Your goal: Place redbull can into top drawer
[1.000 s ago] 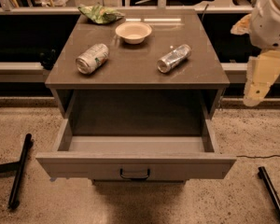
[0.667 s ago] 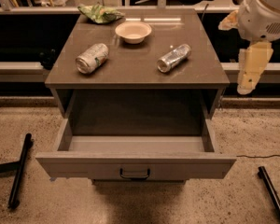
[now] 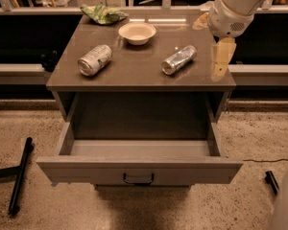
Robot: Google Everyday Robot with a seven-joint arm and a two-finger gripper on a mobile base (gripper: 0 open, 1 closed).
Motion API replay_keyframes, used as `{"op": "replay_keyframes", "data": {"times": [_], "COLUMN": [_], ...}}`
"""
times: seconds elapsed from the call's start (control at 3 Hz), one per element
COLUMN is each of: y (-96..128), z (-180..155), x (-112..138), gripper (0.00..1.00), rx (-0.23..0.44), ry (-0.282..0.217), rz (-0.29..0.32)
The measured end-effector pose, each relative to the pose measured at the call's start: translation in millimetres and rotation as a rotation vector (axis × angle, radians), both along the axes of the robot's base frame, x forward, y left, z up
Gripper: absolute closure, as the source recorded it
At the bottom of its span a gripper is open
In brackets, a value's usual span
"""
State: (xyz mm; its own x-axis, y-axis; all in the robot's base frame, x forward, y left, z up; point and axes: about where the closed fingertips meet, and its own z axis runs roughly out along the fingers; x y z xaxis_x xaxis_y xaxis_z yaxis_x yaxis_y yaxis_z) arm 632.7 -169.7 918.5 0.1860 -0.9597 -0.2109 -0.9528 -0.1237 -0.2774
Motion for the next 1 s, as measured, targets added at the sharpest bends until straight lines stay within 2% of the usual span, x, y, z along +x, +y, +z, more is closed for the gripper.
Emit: {"op": "replay_keyframes", "data": {"times": [0.33,1.0], "y": [-1.6,-8.8], "z": [-6.8,-38.4], "x": [12.8,56.9], "gripper": [0.00,0.00], "rx": [0.002,0.072], "ry": [-0.004,0.001], "rz": [0.003,-0.029]}}
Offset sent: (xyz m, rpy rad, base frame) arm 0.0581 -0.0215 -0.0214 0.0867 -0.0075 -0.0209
